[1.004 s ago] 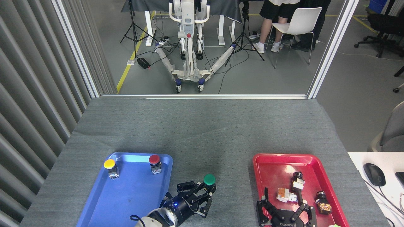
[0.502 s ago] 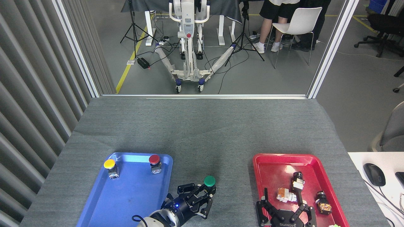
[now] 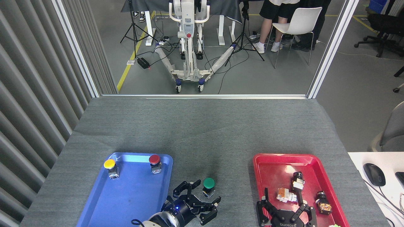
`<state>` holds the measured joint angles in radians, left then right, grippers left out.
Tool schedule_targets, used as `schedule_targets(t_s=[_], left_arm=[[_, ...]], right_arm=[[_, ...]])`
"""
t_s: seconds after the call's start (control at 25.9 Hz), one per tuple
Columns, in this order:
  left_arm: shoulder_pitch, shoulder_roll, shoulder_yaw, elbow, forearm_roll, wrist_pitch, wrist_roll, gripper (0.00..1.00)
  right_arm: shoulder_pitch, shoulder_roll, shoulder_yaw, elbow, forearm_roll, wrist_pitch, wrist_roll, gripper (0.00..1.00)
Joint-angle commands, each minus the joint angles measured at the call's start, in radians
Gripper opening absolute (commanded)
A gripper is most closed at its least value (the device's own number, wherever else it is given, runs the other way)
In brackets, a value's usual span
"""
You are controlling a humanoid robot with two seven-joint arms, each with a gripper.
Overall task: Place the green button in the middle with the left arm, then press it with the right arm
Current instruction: 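Withdraw the left gripper back over the blue tray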
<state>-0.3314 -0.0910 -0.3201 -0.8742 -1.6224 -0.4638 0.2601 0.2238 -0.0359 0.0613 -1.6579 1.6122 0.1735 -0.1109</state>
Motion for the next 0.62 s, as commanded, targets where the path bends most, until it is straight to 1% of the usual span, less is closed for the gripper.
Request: schedule_targets(t_s=[0.0,0.04,0.12,0.23,0.31,0.35,0.46,0.58], left_arm=[[0.107,0.017,0.010,-0.196,0.003,0.073,-0.009,0.99],[0.143,0.037,0.012,-0.267,0.003,0.120,-0.007,0.99],[0.210,0.080,0.030,-0.402,0.004,0.250,-0.007,0.99],[0.307,0.088,0.087,-0.542,0.007,0.435,-0.005,0.99],[0.327,0.088,0.139,-0.575,0.033,0.505,-0.007,0.99],[0.328,0.088,0.168,-0.575,0.058,0.522,-0.009,0.99],[0.361,0.100,0.219,-0.563,0.147,0.517,-0.002,0.99],[0.377,0.165,0.223,-0.554,0.184,0.516,0.007,0.99]], right_arm=[[-0.001,0.001,0.000,0.003,0.000,-0.002,-0.007,1.00],[-0.001,0.001,0.000,0.004,0.000,0.000,-0.007,1.00],[-0.003,0.001,0.002,0.004,0.000,-0.002,-0.007,0.99],[-0.006,0.002,0.008,0.007,0.000,-0.002,-0.006,0.99],[-0.009,0.004,0.014,0.010,0.000,-0.002,-0.006,0.99],[-0.011,0.005,0.021,0.010,0.000,-0.002,-0.006,0.99],[-0.040,0.007,0.052,0.017,0.002,-0.002,0.011,0.99],[-0.060,0.022,0.087,0.033,0.003,-0.002,0.048,0.99]])
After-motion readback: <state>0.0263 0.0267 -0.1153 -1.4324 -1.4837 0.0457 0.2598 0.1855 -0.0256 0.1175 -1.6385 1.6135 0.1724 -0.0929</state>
